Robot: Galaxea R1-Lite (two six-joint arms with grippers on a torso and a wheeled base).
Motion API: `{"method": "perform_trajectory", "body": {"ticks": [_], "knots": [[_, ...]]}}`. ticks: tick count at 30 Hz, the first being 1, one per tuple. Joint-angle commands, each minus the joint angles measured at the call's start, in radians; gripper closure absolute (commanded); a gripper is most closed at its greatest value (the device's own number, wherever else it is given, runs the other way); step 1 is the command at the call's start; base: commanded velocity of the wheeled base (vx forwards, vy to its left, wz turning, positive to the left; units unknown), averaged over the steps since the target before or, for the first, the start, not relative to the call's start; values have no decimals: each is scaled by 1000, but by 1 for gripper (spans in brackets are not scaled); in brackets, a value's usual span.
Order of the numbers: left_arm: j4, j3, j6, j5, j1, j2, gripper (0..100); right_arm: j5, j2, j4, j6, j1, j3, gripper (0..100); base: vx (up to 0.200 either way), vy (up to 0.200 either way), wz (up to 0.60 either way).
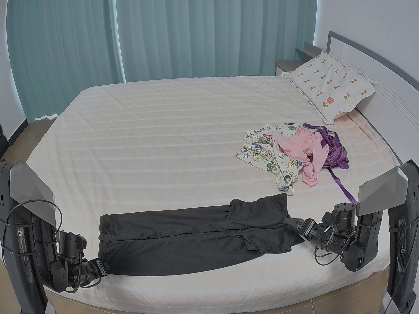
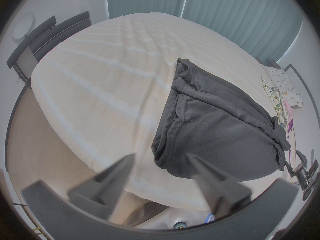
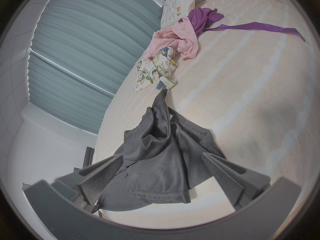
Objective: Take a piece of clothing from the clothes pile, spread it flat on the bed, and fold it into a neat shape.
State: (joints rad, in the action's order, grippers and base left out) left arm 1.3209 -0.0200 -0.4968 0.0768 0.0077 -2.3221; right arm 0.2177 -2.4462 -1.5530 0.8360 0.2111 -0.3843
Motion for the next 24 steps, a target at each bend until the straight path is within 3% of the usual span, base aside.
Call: {"method": "perform_trajectory", "body": {"ticks": [1, 7, 10, 18, 24], "knots": [[5, 3, 1, 0, 6, 4, 0, 0, -2, -12, 0, 1, -1, 0, 0, 0, 0], [-2, -11, 7, -45, 66, 175, 0, 0, -1, -12, 2, -1, -1, 0, 0, 0, 0], [-2, -52, -3, -135, 68, 230, 0, -1, -2, -12, 2, -1, 4, 0, 0, 0, 0], [-3, -201, 11, -170, 63, 107, 0, -1, -2, -12, 2, 4, 10, 0, 0, 0, 0], [-2, -271, 95, -192, 64, 6, 0, -1, -2, -12, 2, 4, 8, 0, 0, 0, 0]]}}
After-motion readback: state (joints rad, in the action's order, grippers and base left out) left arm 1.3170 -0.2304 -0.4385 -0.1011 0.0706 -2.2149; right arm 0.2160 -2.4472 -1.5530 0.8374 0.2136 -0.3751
